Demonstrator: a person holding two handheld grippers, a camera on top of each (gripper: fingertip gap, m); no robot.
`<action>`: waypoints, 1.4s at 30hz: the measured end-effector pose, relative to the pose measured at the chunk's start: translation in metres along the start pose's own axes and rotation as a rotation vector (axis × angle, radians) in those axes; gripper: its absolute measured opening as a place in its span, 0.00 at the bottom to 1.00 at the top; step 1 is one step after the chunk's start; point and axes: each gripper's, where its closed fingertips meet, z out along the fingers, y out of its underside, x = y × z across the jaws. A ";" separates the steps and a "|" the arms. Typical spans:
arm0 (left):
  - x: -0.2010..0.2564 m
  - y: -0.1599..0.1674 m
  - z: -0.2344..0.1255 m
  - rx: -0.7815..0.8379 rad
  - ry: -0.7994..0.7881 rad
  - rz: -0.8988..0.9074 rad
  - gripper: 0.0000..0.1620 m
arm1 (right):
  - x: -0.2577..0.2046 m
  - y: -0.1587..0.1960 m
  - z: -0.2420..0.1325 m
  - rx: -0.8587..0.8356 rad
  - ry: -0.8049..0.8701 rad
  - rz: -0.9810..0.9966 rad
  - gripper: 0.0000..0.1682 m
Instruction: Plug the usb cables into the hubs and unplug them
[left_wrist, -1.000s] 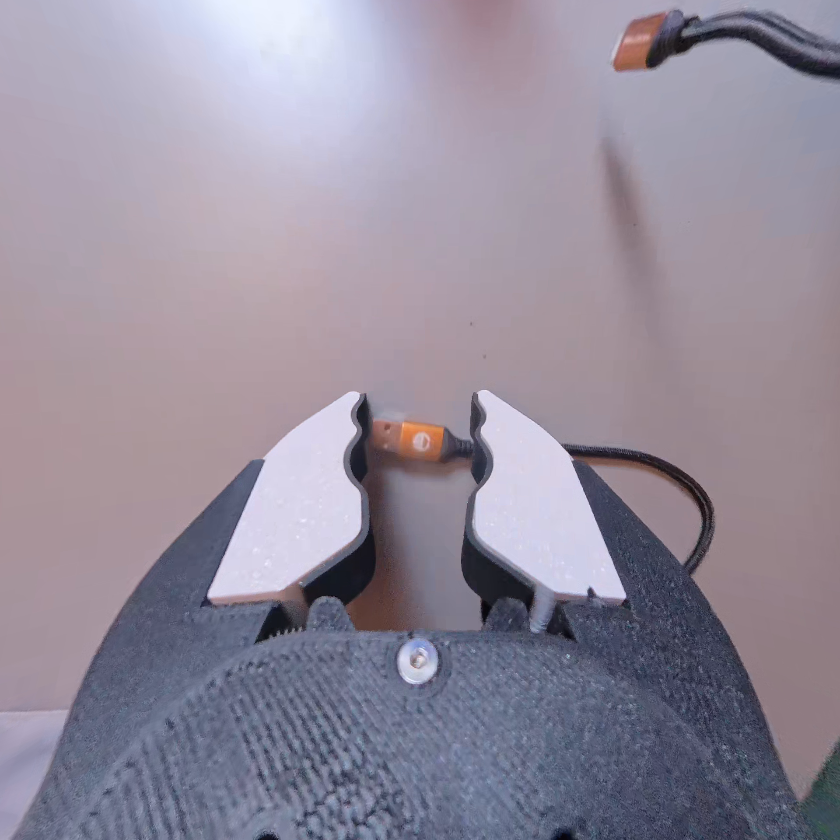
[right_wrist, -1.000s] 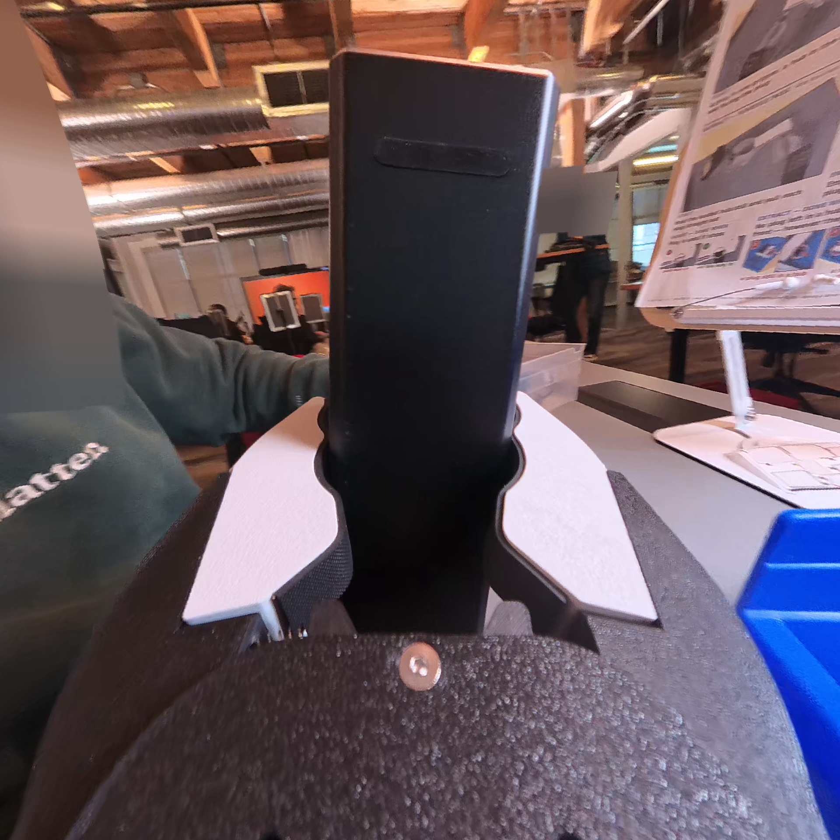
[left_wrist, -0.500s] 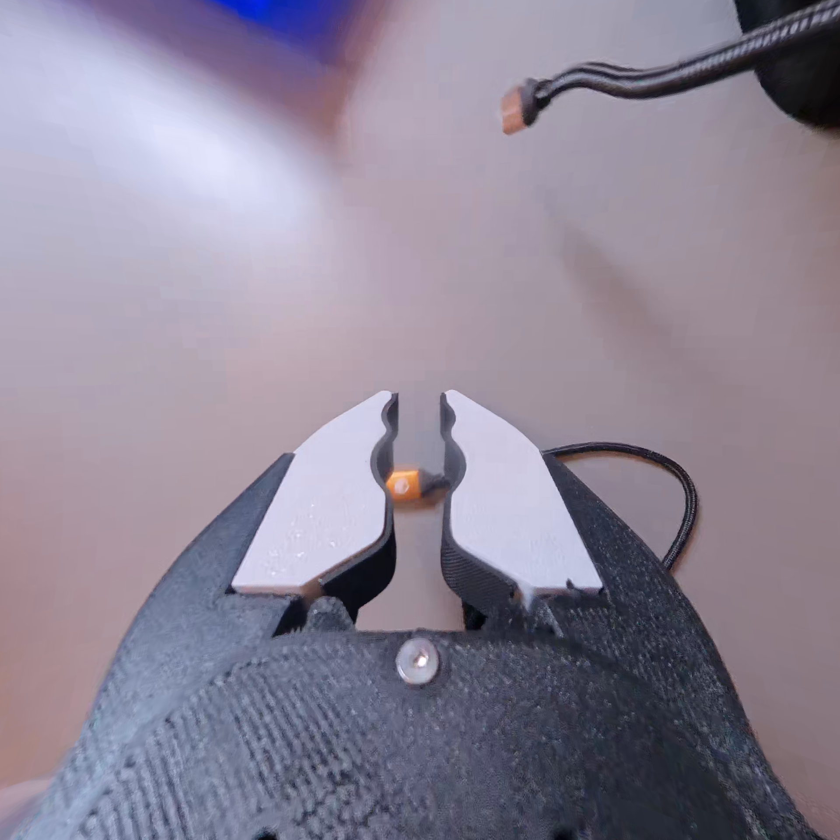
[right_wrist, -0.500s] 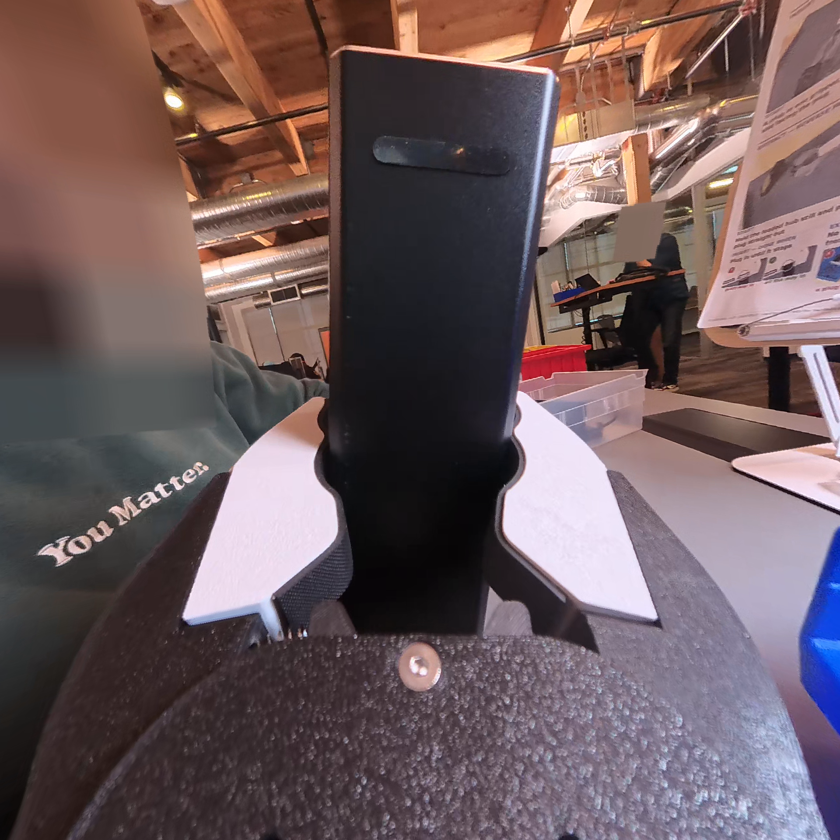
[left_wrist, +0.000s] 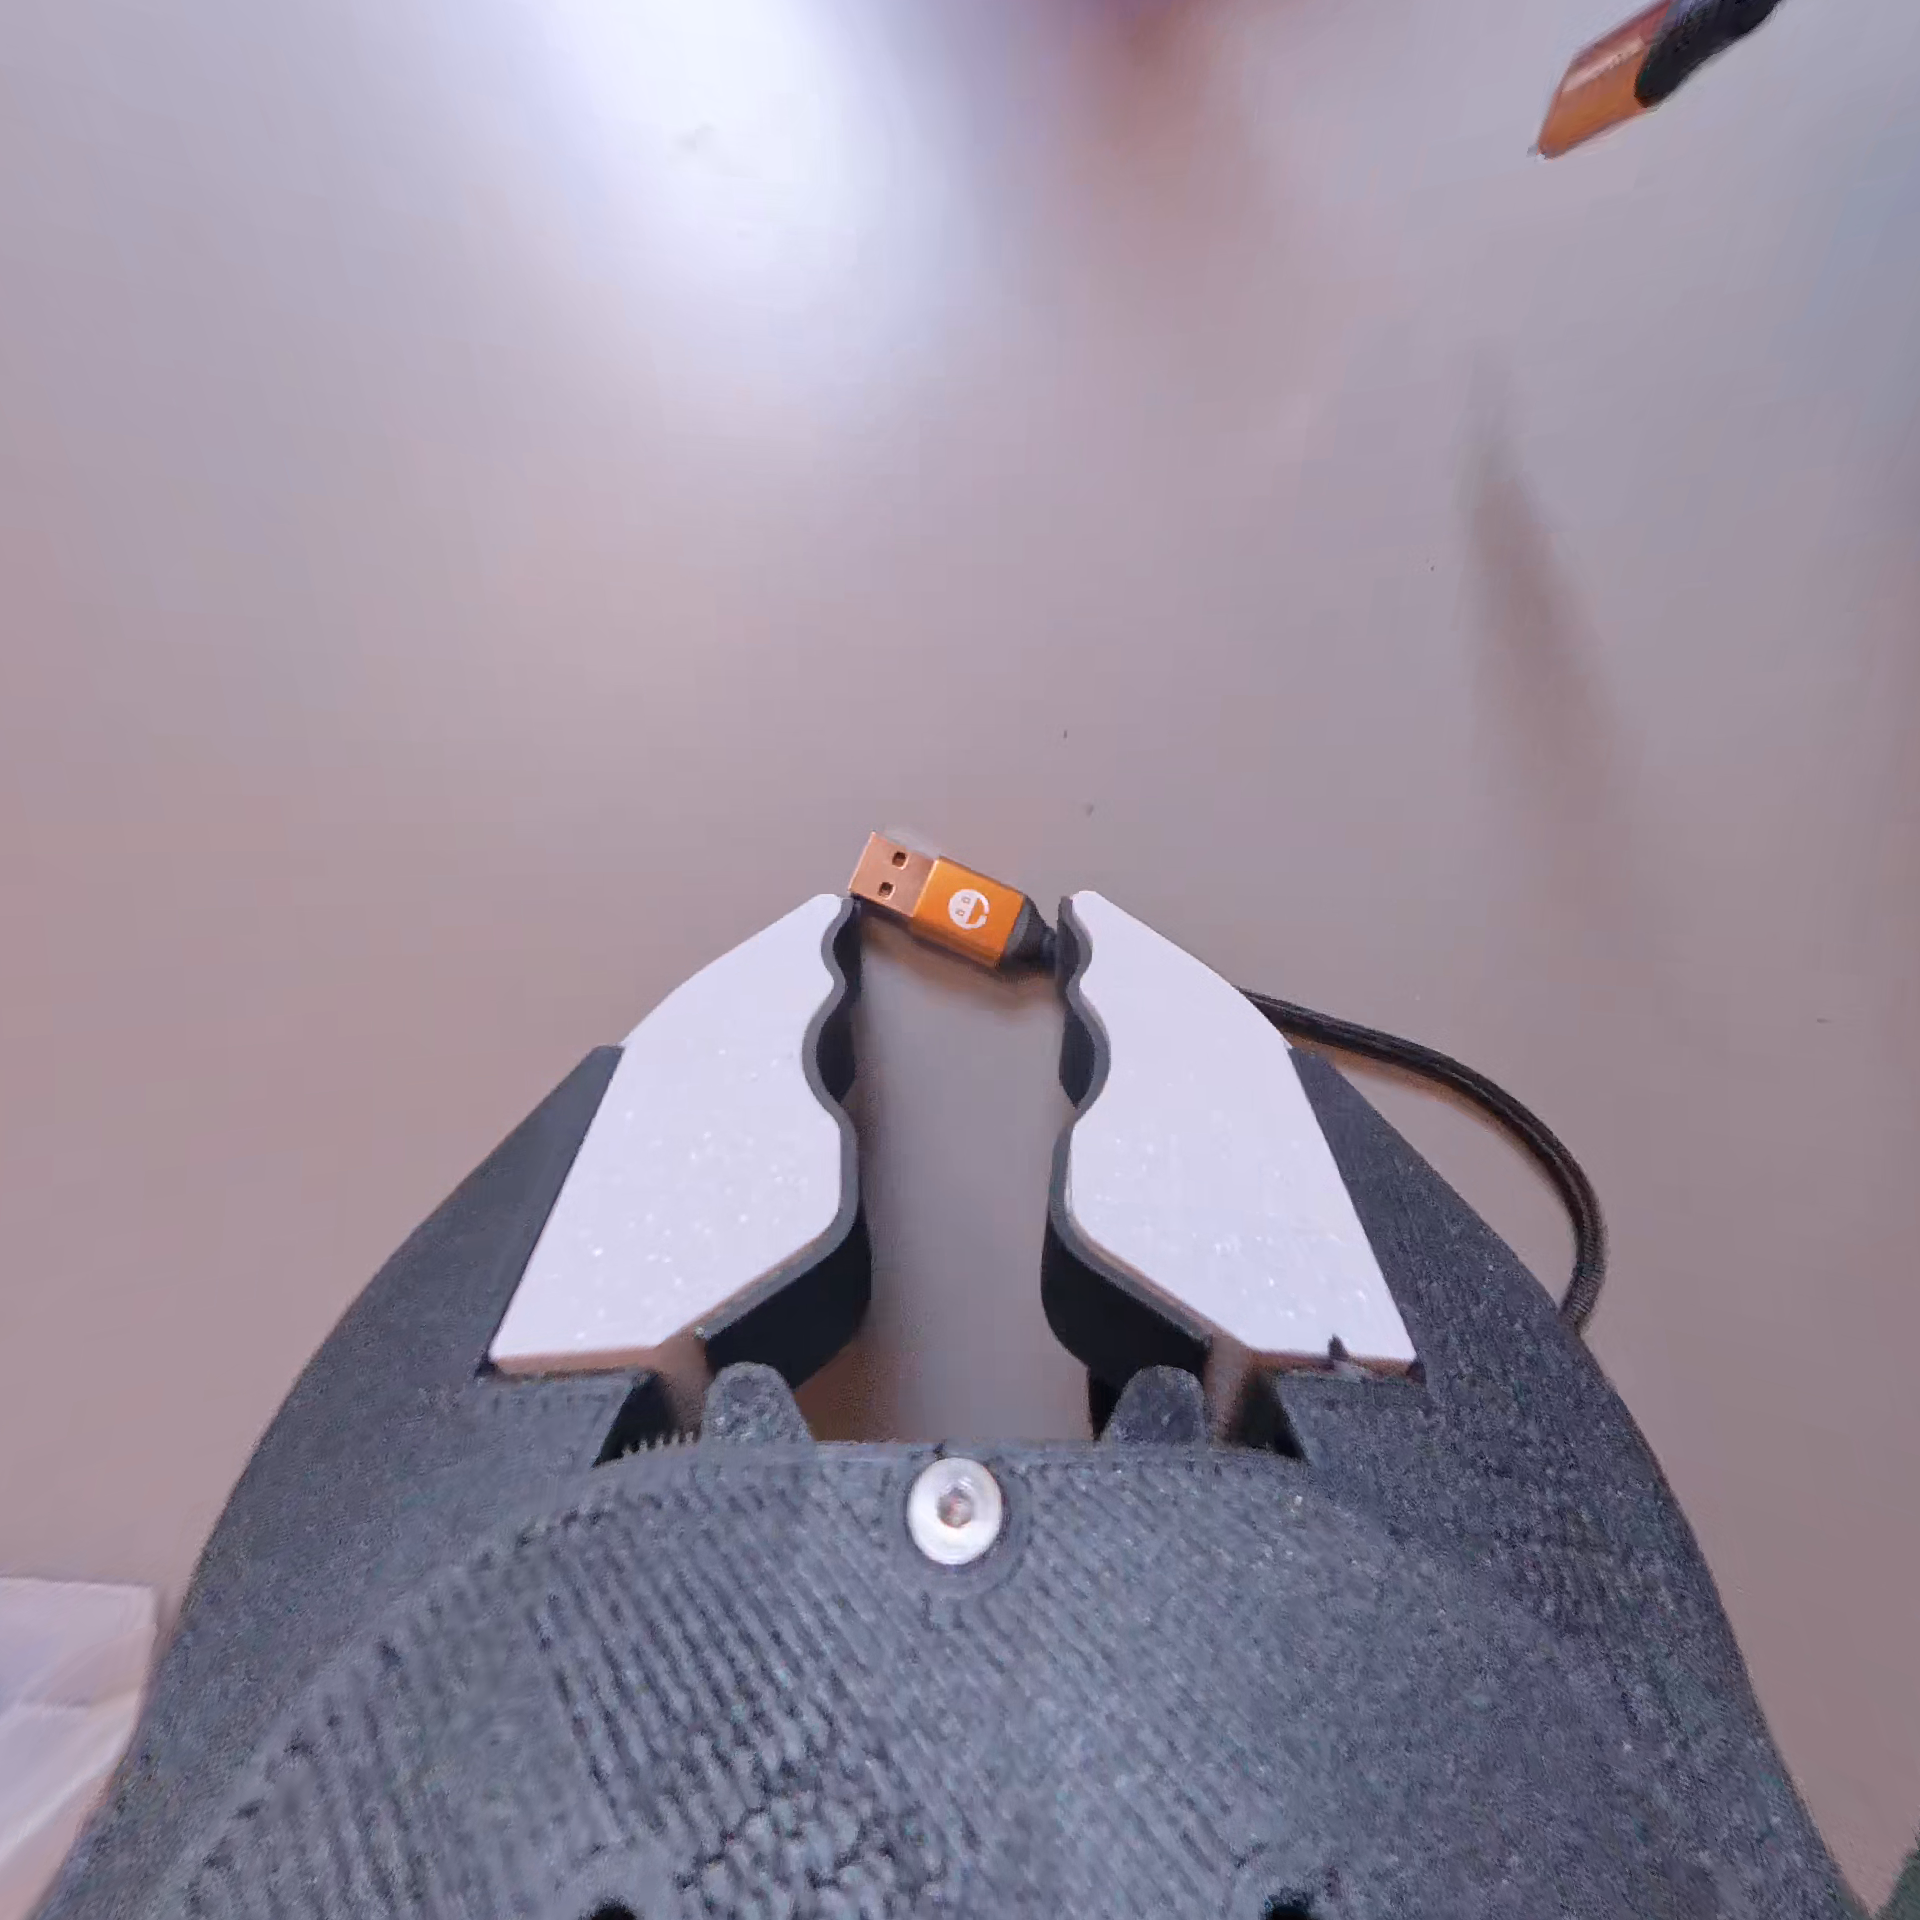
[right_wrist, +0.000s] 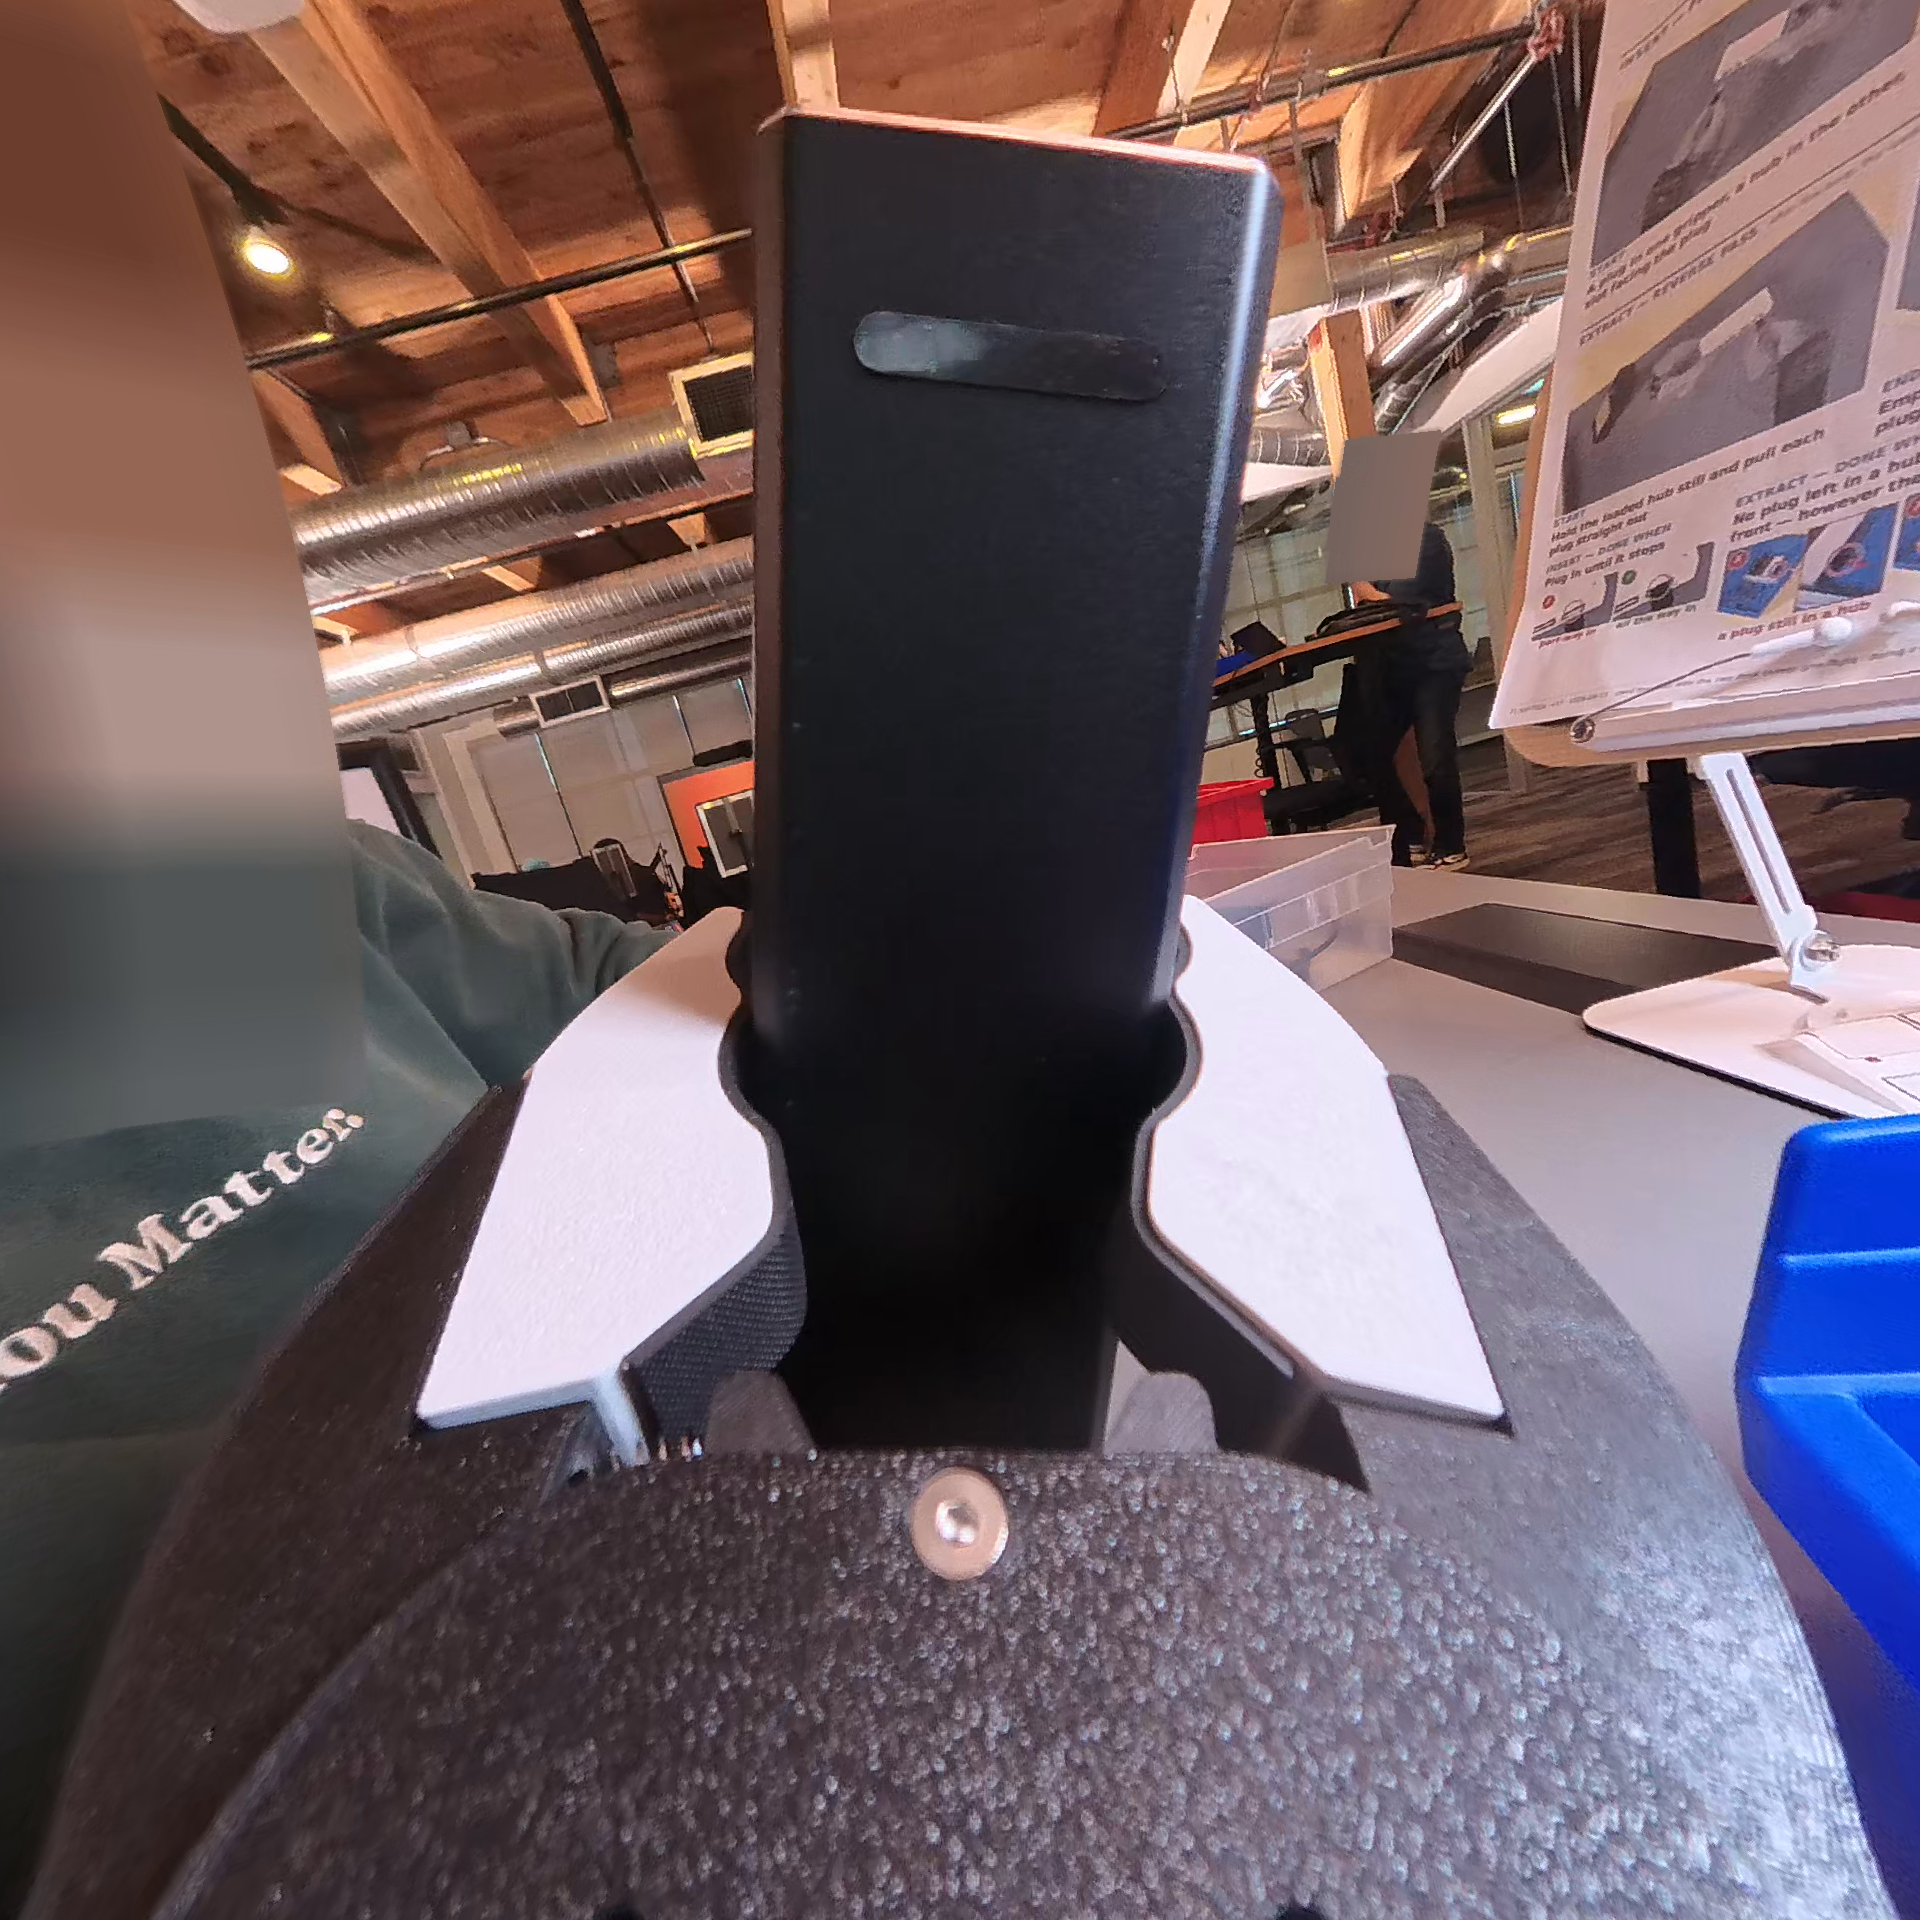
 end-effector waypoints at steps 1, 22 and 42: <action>0.002 -0.003 0.003 -0.018 -0.019 0.053 0.21 | 0.000 0.000 0.000 -0.002 0.003 -0.005 0.43; 0.108 0.062 -0.043 -0.132 0.606 0.900 0.15 | 0.005 0.006 0.000 -0.050 0.037 -0.043 0.43; 0.024 0.003 -0.072 0.074 -0.070 0.702 0.15 | 0.012 0.008 -0.002 -0.043 0.067 -0.035 0.43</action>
